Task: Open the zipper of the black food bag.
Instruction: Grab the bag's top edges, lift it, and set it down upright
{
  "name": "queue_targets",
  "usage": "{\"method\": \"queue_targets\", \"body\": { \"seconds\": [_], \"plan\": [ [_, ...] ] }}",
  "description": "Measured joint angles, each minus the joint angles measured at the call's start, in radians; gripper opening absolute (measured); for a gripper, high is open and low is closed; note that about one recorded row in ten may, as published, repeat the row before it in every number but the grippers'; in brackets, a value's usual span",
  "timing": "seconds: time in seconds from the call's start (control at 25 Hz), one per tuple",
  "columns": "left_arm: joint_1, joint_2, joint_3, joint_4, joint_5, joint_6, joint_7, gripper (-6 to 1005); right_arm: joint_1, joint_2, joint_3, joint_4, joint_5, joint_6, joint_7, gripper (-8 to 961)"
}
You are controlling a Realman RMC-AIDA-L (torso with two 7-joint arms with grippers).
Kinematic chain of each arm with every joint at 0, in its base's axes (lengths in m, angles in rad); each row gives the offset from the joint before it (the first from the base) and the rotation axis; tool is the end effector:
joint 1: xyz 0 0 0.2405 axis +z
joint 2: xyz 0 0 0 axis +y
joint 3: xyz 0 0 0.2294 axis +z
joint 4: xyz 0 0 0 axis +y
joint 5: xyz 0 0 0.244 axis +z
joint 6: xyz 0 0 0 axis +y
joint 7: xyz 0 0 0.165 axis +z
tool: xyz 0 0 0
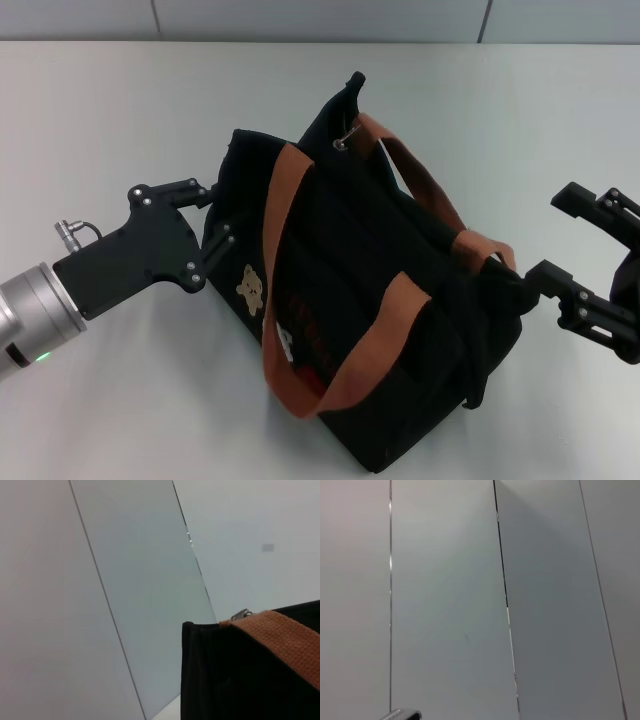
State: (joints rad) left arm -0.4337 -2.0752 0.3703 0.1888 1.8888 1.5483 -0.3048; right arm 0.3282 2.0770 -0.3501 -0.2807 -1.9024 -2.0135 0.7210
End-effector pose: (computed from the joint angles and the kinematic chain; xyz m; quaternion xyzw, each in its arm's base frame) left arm -0.2959 0.2963 -0.0457 -0.8907 0.0127 -0.2961 0.3446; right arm 0.2745 0.2339 0.0008 -0.8406 0.0793 0.4928 0.2102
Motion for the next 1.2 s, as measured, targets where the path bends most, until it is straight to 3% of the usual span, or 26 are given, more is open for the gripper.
{"method": "queue_targets", "body": {
  "seconds": [0.36,0.68,0.92,1.2],
  "plan": [
    [-0.004,-0.001,-0.002,-0.020,-0.016,0.002,0.064,130,-0.012,0.000,0.000,0.000,0.005,-0.013,0.000,775],
    [-0.003,-0.002,-0.001,-0.020,-0.058,0.009,0.067,97,-0.013,-0.001,0.000,0.000,0.005,-0.019,0.002,775],
    [-0.010,-0.002,0.000,-0.020,-0.128,0.060,0.149,98,-0.030,-0.013,-0.012,-0.030,-0.002,-0.060,0.023,775],
    [-0.045,-0.002,-0.001,-0.012,-0.179,0.117,0.293,99,-0.024,-0.004,-0.031,-0.089,-0.067,-0.057,0.088,776]
  ]
}}
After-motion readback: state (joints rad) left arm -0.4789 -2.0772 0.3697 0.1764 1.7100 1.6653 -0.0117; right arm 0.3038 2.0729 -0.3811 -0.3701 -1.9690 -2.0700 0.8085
